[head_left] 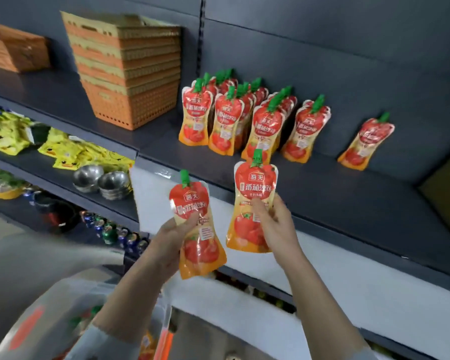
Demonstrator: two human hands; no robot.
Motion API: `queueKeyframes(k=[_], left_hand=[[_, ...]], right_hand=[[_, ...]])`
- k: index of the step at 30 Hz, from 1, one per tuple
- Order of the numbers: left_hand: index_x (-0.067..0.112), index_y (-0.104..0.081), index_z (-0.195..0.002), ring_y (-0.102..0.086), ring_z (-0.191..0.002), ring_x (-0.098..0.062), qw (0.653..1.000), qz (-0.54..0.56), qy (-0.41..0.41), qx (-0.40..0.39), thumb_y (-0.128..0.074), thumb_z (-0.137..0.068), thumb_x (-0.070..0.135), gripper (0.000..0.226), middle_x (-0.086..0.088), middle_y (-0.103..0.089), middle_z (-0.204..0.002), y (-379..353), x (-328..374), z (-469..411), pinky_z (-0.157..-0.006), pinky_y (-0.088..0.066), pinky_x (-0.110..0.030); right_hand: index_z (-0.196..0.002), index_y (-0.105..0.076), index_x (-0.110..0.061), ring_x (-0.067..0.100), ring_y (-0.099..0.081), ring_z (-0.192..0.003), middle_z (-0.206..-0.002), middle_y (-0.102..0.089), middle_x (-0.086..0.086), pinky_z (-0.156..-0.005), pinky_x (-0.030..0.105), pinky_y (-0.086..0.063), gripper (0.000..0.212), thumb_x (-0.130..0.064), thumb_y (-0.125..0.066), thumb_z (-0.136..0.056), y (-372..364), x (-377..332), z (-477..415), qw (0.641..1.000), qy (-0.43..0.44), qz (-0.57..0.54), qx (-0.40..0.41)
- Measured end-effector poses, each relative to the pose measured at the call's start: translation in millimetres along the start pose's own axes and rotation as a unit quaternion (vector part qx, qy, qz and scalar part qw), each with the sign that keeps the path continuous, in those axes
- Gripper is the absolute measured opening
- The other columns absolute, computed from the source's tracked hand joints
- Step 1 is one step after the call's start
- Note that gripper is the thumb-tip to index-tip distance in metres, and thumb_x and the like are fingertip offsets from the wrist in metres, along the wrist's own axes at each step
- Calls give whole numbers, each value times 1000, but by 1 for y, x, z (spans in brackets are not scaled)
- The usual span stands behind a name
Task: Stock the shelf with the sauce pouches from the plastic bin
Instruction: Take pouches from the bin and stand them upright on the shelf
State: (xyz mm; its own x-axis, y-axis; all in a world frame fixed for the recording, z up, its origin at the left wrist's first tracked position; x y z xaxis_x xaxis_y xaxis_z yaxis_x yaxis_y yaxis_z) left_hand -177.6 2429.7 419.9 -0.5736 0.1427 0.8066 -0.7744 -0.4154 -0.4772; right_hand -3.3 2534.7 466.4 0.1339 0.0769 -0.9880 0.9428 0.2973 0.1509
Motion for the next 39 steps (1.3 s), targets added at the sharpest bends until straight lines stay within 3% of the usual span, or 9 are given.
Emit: queueKeyframes(k=[5, 12, 18, 28, 34, 39], left_hand=[[15, -68, -107, -73, -87, -25, 983, -158, -95, 24, -64, -90, 28, 22, -8, -75, -98, -54, 32, -24, -77, -58, -41], [25, -65, -111, -70, -96, -18, 959, -213, -184, 32, -71, -84, 32, 28, 5, -74, -103, -111, 70, -60, -87, -56, -43], [20, -69, -107, -70, -97, -15, 942, -238, -229, 57, -75, -81, 26, 27, 5, -74, -102, -133, 85, -83, -90, -55, -45], [18, -67, -115, -70, -98, -15, 946, -211, -231, 81, -73, -83, 26, 34, 6, -73, -104, -150, 84, -107, -89, -56, -43], [28, -66, -104, -70, -94, -12, 950, -202, -225, 78, -73, -83, 25, 22, 13, -72, -98, -155, 82, -115, -79, -56, -33], [20, -65, -114, -69, -97, -15, 949, -203, -224, 84, -73, -82, 26, 34, 9, -72, -103, -155, 78, -118, -84, -56, -37]], right_hand=[[-106, -65, -29, 11, -71, -94, -102, -74, -7, -85, 36, -58, 12, -29, -64, -95, 61, -34, -34, 997, 25, 14, 73], [-88, -68, -37, 7, -69, -92, -94, -72, -15, -82, 34, -55, 19, -20, -75, -87, 128, -67, -101, 987, 69, 97, 107], [-98, -69, -26, 20, -69, -102, -101, -71, -5, -91, 43, -55, 19, -18, -78, -84, 155, -57, -164, 985, 21, 114, 129], [-94, -62, -29, 21, -69, -105, -113, -73, 3, -95, 47, -55, 24, -21, -81, -81, 158, -33, -217, 977, 4, 144, 156], [-112, -69, -20, 20, -69, -105, -114, -73, 2, -95, 43, -54, 32, -25, -80, -82, 143, -34, -235, 973, 12, 153, 175], [-113, -69, -20, 21, -67, -108, -115, -73, 2, -97, 43, -53, 32, -26, -79, -83, 137, -34, -244, 969, 18, 164, 183]])
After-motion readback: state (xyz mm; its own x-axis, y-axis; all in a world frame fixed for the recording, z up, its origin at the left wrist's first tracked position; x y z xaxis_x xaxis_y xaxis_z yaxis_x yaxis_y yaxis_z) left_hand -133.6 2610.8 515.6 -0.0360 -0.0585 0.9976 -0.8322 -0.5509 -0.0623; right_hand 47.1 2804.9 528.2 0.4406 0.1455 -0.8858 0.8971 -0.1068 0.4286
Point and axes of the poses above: each hand's wrist, its own z-axis away from the middle knuckle, its own y-axis out of the back of the hand, x = y × z, the point moved 5 cm from there along -z, towards the middle knuckle
